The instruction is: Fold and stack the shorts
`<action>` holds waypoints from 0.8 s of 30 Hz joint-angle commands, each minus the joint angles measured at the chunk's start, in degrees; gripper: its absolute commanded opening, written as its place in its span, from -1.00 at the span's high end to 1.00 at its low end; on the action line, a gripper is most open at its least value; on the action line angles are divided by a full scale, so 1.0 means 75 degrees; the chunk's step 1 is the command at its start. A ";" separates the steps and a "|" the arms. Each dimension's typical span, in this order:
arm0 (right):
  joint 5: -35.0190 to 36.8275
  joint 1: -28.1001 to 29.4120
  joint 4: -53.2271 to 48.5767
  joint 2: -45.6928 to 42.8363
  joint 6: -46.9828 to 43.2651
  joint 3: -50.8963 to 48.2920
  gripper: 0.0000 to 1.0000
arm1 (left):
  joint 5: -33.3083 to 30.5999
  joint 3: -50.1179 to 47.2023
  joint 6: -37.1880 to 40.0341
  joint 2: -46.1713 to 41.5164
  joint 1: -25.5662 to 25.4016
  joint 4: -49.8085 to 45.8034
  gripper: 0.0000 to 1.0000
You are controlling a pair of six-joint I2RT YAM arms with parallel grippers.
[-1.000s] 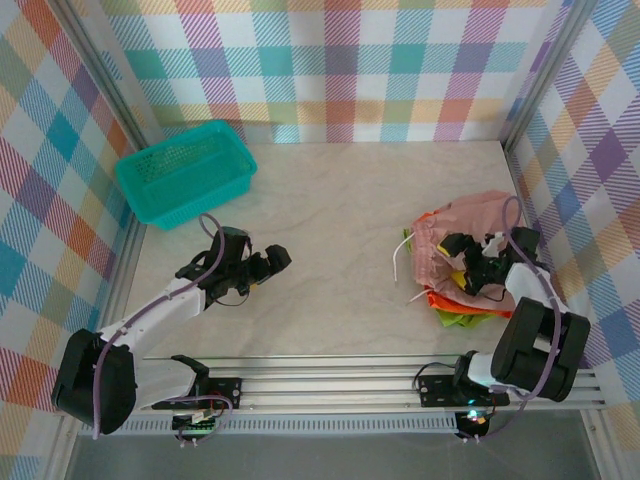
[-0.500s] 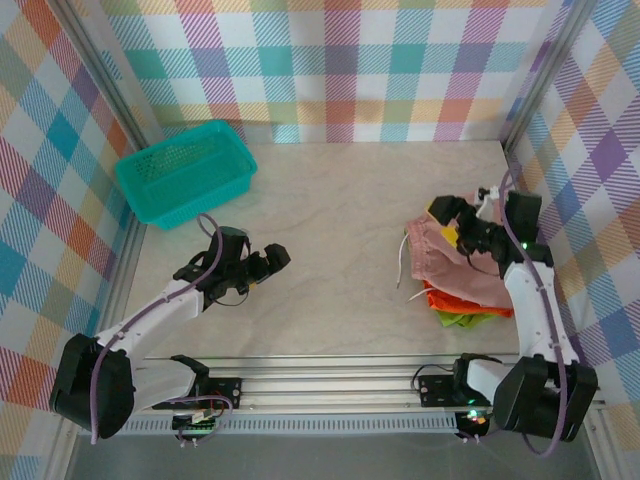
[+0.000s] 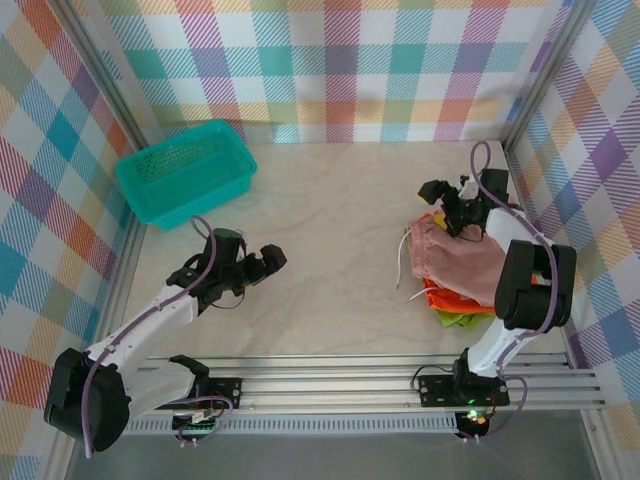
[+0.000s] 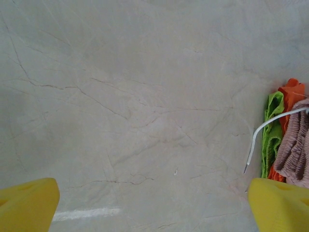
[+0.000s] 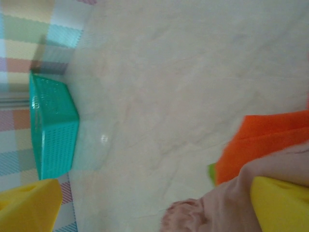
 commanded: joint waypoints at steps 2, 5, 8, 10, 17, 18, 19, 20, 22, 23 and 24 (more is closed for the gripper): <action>-0.0149 -0.0270 0.1015 0.0444 0.0383 -0.0686 -0.99 | -0.0206 -0.0016 0.0185 -0.0199 0.0073 -0.0261 -1.00; -0.0451 -0.0277 0.1180 0.0399 0.0454 -0.0750 -0.99 | -0.0377 0.0038 0.0307 -0.0265 0.0091 -0.0372 -1.00; -0.0450 -0.0248 0.1098 -0.0264 0.0411 -0.0731 -0.99 | -0.0891 0.0209 0.0507 -0.0426 0.0085 -0.0632 -1.00; -0.0367 -0.0155 0.0896 -0.0960 0.0225 -0.0653 -0.99 | -0.1440 0.0388 0.0716 -0.0603 0.0097 -0.0878 -1.00; 0.1574 0.0993 -0.0120 -0.3560 -0.1563 -0.0660 -0.99 | -0.3813 0.0680 0.2091 -0.1224 0.0086 -0.0716 -1.00; 0.1937 0.1136 0.0001 -0.3913 -0.1776 -0.0920 -0.99 | -0.4113 0.0606 0.2422 -0.1317 0.0085 -0.0386 -1.00; 0.2211 0.1203 0.0148 -0.4225 -0.1910 -0.1306 -0.99 | -0.4416 0.0479 0.2767 -0.1384 0.0092 -0.0011 -1.00; 0.2407 0.1228 0.0408 -0.4480 -0.1973 -0.1662 -0.99 | -0.4715 0.0351 0.3021 -0.1436 0.0088 0.0402 -1.00; 0.2959 0.1246 0.1038 -0.5002 -0.2013 -0.2585 -0.99 | -0.5294 0.0012 0.3703 -0.1472 0.0092 0.1295 -1.00; 0.3072 0.1240 0.1402 -0.5187 -0.2142 -0.3012 -0.99 | -0.5550 -0.0149 0.3946 -0.1455 0.0095 0.1676 -1.00; 0.3112 0.1261 0.1952 -0.5397 -0.2364 -0.3561 -0.99 | -0.5891 -0.0363 0.4159 -0.1382 0.0096 0.2137 -1.00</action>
